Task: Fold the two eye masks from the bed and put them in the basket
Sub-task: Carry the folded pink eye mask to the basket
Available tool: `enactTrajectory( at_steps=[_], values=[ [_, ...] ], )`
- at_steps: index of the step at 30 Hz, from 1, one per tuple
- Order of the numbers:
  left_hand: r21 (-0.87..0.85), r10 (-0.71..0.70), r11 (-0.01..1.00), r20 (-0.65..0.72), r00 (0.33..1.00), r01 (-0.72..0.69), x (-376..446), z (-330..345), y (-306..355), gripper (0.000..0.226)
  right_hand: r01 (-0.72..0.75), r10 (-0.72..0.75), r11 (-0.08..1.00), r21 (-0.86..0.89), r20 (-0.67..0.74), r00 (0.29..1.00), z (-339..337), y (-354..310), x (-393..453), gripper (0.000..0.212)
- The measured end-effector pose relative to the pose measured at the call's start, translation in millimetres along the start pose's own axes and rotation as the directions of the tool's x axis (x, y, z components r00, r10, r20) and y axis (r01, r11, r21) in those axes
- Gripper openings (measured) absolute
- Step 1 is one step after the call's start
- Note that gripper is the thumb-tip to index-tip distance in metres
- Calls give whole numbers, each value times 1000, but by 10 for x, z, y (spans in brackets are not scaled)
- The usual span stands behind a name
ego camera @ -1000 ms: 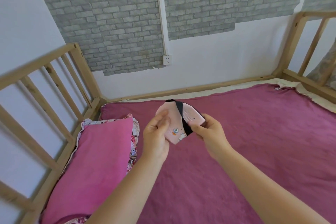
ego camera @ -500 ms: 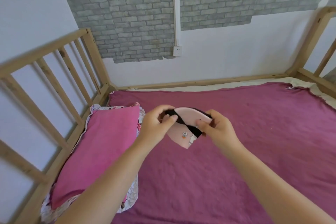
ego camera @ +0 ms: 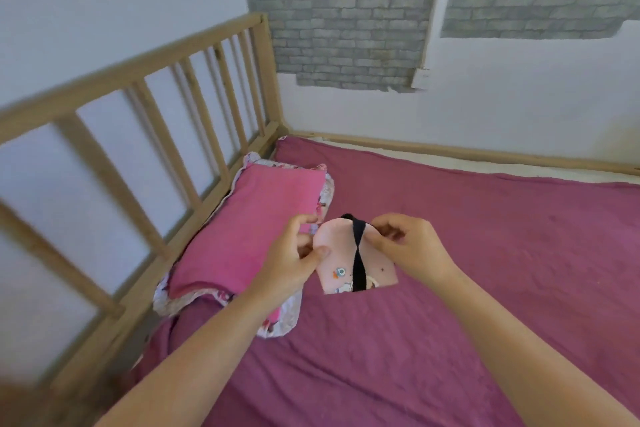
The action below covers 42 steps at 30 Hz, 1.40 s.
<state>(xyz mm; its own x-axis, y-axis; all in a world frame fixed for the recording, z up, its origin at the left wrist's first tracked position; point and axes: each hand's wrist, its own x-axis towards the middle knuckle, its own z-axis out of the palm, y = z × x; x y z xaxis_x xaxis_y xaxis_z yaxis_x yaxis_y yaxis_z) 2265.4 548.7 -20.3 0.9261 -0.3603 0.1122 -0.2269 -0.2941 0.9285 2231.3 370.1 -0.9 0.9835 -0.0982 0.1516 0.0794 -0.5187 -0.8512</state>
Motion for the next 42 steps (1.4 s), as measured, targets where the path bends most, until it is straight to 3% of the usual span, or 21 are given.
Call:
enactTrajectory(
  at_steps=[2, 5, 8, 10, 13, 16, 20, 22, 24, 27, 33, 39, 42],
  values=[
    [73, -12, 997, -64, 998, 17, -224, -176, -86, 39, 0, -6, 999, 53, 127, 992, 191, -54, 17, 8],
    [156, -38, 986, -173, 984, 65, -721, -425, -222, 39, -122, 28, 965, 232, 370, 928, 563, -122, -30, 18],
    [99, -130, 981, -307, 943, 167, -1332, -625, -327, 42, -247, 10, 911, 332, 578, 816, 1038, -190, -166, 20],
    [3, -218, 971, -412, 885, 241, -1745, -734, -405, 41, -246, -44, 910, 333, 669, 742, 1400, -269, -321, 24],
    [-120, -329, 938, -599, 730, 324, -2347, -896, -492, 31, -119, -188, 934, 338, 745, 640, 1944, -487, -608, 30],
    [-139, -368, 899, -754, 544, 416, -2873, -1135, -535, 30, 42, -319, 935, 352, 782, 535, 2437, -828, -871, 37],
    [-47, -300, 771, -906, 298, 635, -3540, -1628, -644, 33, 147, -422, 904, 402, 785, 454, 3126, -1398, -1119, 38],
    [-7, -266, 674, -935, 234, 739, -3879, -1938, -749, 37, 192, -464, 886, 422, 788, 405, 3540, -1700, -1208, 27],
    [32, -255, 560, -944, 209, 828, -4213, -2292, -910, 40, 232, -486, 874, 427, 792, 369, 4000, -1982, -1295, 19],
    [99, -261, 405, -940, 219, 909, -4676, -2900, -1196, 42, 257, -460, 885, 388, 814, 355, 4724, -2351, -1408, 28],
    [206, -482, 140, -840, 249, 968, -5176, -3901, -1773, 59, 271, -278, 945, 182, 885, 374, 5923, -2753, -1491, 35],
    [181, -560, 209, -783, 269, 961, -5248, -4371, -2154, 62, 248, -119, 969, 7, 891, 438, 6655, -2768, -1417, 36],
    [134, -576, 244, -776, 255, 960, -5264, -4421, -2264, 63, 279, -74, 959, -54, 901, 428, 6879, -2714, -1402, 35]
  ],
)
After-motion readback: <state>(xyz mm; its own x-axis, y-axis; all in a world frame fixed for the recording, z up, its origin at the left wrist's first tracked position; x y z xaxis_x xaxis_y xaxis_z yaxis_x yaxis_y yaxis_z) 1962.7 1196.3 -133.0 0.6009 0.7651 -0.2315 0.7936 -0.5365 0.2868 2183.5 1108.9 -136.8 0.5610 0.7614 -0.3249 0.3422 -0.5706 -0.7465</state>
